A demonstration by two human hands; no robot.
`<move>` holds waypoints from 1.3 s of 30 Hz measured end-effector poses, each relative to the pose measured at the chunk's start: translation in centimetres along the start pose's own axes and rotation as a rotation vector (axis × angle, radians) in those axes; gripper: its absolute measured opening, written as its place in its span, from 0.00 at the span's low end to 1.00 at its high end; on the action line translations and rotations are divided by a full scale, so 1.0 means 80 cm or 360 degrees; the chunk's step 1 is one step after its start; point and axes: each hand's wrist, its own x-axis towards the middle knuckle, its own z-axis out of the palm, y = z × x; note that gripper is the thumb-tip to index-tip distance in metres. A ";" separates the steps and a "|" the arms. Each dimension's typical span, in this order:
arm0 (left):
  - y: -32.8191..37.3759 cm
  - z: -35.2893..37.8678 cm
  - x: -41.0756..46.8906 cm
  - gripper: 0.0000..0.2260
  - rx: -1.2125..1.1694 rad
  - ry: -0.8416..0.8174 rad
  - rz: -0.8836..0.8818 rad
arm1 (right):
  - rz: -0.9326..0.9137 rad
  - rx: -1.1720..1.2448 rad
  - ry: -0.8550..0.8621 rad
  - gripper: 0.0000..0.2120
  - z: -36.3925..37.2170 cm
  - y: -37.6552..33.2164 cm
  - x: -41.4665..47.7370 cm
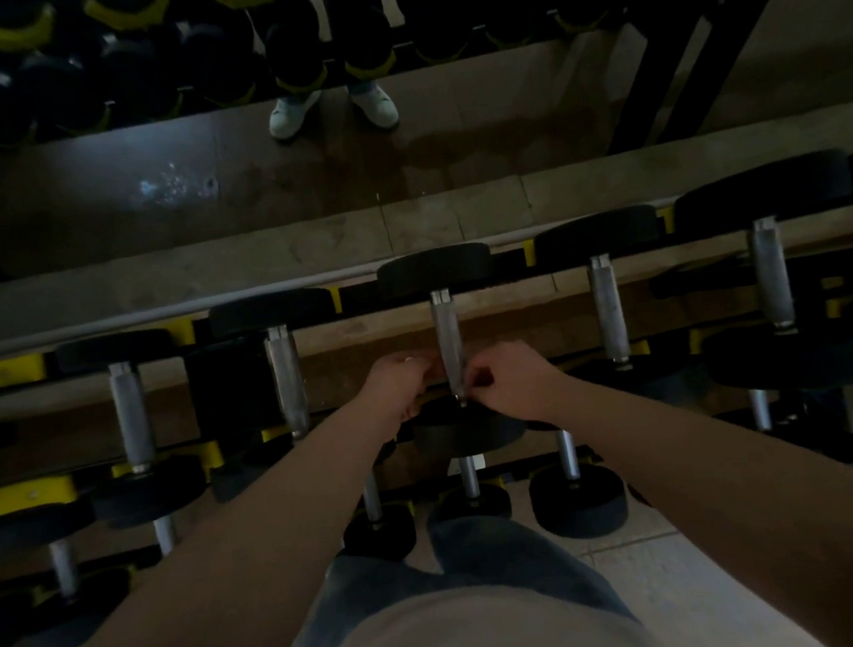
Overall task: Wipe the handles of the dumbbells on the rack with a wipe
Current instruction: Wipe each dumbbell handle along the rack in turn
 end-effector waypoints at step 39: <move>0.010 0.004 0.007 0.06 0.0137 -0.0131 -0.0030 | 0.0470 0.1456 0.0281 0.08 -0.020 0.001 0.065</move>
